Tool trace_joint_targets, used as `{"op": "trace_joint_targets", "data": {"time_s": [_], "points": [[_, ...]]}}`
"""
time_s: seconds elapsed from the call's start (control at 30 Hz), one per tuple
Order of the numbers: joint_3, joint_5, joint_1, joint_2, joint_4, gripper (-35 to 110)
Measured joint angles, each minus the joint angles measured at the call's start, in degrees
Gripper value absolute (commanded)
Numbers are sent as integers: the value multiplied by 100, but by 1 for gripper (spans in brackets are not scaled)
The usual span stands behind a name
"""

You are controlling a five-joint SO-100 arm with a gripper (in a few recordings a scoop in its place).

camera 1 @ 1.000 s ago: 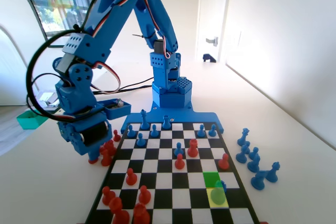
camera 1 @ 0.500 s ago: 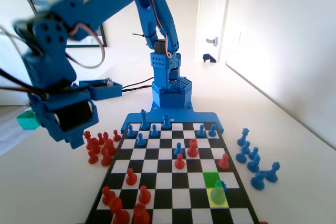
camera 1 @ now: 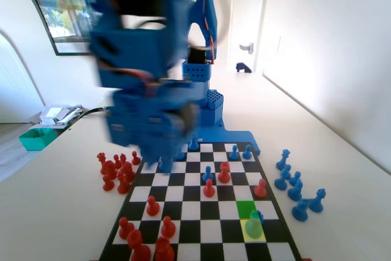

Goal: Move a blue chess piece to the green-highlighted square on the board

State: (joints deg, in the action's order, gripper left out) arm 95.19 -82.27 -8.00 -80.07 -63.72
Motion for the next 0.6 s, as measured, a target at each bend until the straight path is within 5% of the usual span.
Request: {"op": "trace_joint_targets", "data": {"time_s": [0.6], "points": [[-26,9,1907,650,562,11]]}}
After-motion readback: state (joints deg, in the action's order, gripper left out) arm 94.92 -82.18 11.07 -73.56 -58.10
